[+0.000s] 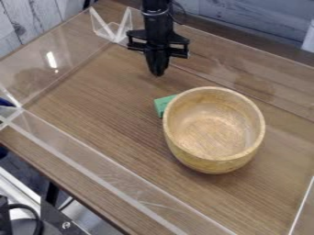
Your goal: Remove the green block from inside the brown bowl and put it on the table
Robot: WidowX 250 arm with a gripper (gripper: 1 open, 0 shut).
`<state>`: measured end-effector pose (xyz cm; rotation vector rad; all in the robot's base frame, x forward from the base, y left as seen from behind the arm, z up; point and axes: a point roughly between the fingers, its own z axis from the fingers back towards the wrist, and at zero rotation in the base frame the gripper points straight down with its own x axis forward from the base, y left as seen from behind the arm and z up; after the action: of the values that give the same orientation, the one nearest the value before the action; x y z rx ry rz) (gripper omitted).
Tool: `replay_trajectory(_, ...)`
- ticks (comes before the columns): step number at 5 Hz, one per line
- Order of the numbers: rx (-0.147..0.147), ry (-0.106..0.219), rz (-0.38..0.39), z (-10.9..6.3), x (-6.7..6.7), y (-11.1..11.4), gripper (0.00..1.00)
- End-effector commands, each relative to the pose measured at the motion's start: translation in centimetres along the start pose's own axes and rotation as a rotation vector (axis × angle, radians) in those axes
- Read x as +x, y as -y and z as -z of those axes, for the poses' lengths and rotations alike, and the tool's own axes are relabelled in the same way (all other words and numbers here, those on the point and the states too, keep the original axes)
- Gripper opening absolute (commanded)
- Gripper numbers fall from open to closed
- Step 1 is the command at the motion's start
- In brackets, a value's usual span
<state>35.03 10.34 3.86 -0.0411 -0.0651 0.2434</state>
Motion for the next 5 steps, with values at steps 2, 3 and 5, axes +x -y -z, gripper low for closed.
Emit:
replay_trajectory(2,-0.011,0.099,0.007,-3.3,1.8,0.2,0.0)
replay_trajectory(3,-0.012,0.101,0.005,-3.2,2.0,0.1,0.0)
replay_trajectory(5,-0.008,0.117,-0.018,-3.9,1.6,-1.2,0.0)
